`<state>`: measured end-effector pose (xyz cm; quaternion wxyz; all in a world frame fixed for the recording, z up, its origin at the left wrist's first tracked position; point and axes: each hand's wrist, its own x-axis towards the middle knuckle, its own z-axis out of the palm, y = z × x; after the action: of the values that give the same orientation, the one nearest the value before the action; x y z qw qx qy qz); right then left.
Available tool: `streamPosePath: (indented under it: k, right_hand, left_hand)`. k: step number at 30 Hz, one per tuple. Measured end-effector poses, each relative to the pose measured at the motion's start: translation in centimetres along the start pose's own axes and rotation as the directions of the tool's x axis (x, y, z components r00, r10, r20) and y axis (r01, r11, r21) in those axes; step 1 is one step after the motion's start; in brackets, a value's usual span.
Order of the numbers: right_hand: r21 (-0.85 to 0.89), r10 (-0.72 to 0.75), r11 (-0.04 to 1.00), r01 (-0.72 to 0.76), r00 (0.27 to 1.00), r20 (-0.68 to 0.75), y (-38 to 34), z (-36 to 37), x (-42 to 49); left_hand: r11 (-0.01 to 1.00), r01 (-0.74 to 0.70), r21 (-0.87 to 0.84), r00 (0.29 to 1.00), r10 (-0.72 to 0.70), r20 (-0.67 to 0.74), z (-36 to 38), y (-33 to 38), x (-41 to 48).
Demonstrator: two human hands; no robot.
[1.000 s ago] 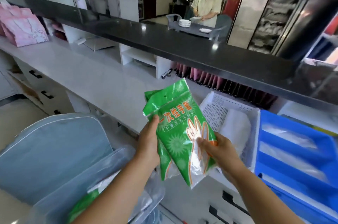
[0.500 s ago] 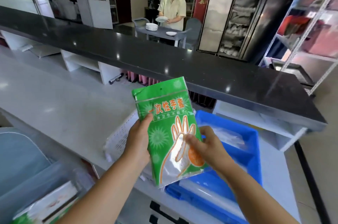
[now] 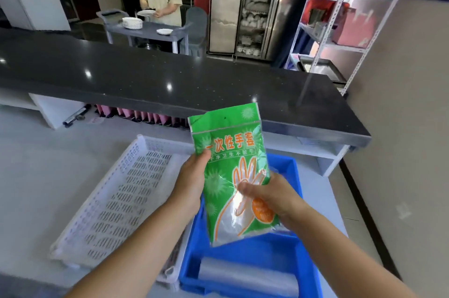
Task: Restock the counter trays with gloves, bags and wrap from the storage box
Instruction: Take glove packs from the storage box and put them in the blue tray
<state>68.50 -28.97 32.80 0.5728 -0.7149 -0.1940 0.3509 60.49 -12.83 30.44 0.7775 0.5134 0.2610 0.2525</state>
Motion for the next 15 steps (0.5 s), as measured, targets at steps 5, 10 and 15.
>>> streamPosePath:
  k: [5,10,15]
  right_hand:
    - [-0.451,-0.197,0.892,-0.007,0.893,-0.405,-1.7,-5.0,1.7]
    - [-0.708,-0.365,0.682,-0.183,0.755,-0.546,-2.4,-10.0,1.8]
    - [-0.739,-0.381,0.644,-0.200,0.753,-0.536,-2.5,-11.9,2.0]
  left_hand:
    - [0.974,-0.034,0.222,0.993,0.008,0.116,1.6,-0.8,5.7]
    - [0.668,-0.231,0.707,0.950,0.000,0.311,3.3,-4.6,10.0]
    - [-0.046,-0.556,0.830,0.815,-0.226,0.534,5.8,-7.1,13.0]
